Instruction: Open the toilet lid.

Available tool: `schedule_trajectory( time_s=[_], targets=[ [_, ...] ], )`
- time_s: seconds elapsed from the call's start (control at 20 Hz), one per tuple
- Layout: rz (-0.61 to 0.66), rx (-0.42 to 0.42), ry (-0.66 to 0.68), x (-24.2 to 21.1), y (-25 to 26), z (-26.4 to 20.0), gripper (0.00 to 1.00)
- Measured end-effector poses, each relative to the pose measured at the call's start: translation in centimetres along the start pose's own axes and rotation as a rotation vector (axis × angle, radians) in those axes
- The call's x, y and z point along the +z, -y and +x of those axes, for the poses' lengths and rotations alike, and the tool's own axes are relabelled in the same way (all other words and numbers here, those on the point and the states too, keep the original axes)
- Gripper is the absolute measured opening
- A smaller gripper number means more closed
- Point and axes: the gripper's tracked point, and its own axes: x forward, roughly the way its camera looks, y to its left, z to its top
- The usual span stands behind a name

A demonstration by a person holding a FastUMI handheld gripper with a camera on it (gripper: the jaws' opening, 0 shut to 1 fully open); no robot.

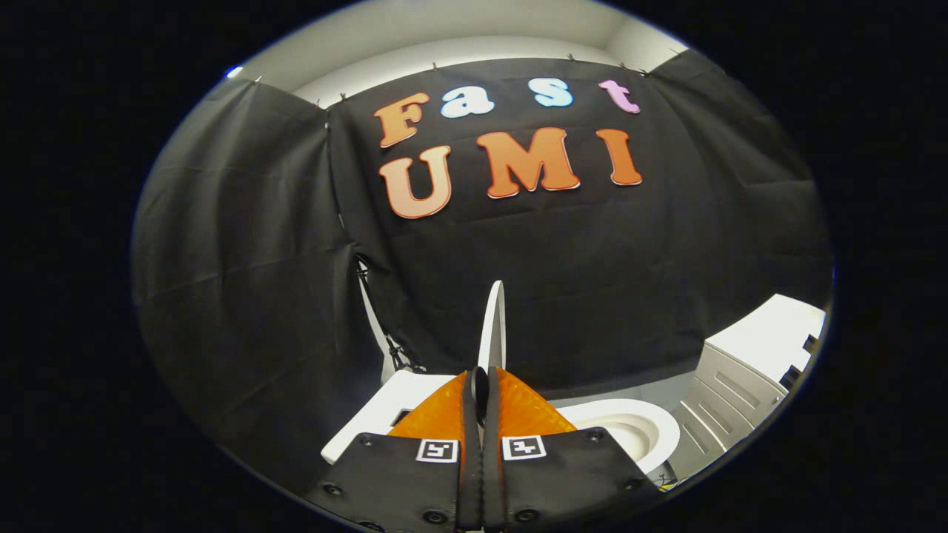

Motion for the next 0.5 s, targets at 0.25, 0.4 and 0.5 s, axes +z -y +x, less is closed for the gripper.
schedule_trajectory(
  time_s=[0.25,0.4,0.5],
  targets=[
    [-0.039,0.066,-0.012,-0.6,-4.9,0.6,0.08],
    [-0.068,0.106,-0.018,-1.3,-7.4,0.9,0.08],
    [-0.044,0.133,-0.029,-1.9,-8.8,1.2,0.08]
  ],
)
